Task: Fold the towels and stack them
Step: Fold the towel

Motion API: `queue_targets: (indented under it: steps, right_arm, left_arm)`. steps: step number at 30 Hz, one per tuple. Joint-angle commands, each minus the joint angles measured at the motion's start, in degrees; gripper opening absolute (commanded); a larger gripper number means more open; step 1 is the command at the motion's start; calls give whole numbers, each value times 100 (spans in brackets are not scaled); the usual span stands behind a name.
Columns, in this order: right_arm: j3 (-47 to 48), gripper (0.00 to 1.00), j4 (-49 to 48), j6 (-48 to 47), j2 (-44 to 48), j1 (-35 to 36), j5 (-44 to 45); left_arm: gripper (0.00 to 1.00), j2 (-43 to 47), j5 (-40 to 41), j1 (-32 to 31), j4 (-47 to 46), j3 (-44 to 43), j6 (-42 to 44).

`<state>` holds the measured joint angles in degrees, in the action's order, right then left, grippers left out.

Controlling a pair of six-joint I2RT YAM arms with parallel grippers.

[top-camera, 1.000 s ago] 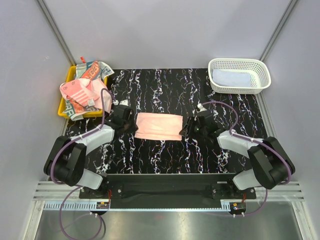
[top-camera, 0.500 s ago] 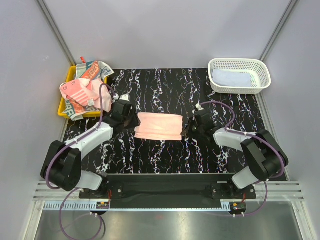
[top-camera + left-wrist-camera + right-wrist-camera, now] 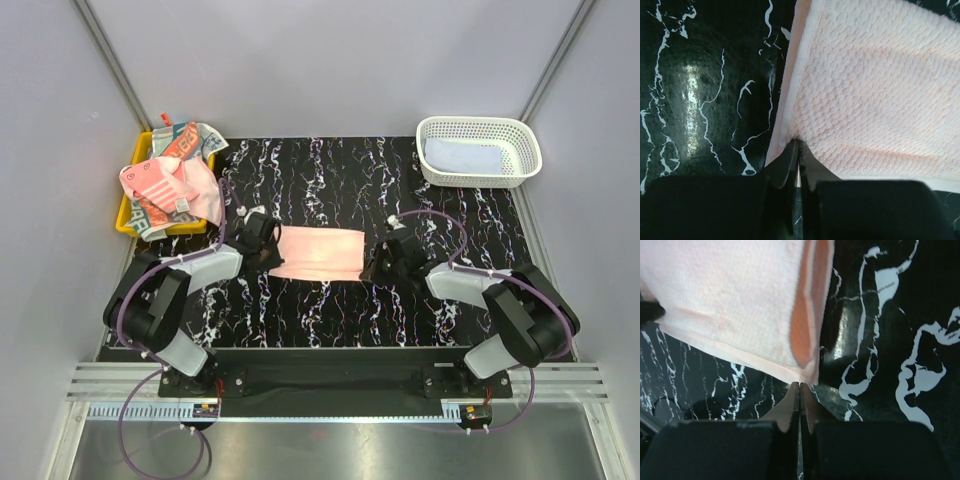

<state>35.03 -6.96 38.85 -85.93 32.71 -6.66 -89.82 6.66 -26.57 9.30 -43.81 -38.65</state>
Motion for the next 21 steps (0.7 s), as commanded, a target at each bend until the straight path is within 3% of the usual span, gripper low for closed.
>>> queue_targets:
  steps: [1,7,15,16,21]
  right_arm:
    - [-189,0,-209,123,-73,69,156]
    - [-181,1,-78,140,58,69,252]
    - [425,22,1267,-88,981,51,859]
    - [557,29,1320,-123,990,43,937]
    - [996,51,1390,-211,562,8,982]
  left_arm:
    - [0,-149,161,-6,-297,268,-221]
    - [2,-18,73,-6,-166,268,-134]
    - [18,728,151,-313,871,-715,314]
    - [19,738,143,-436,924,-908,315]
    - [22,370,-234,-788,382,-1296,315]
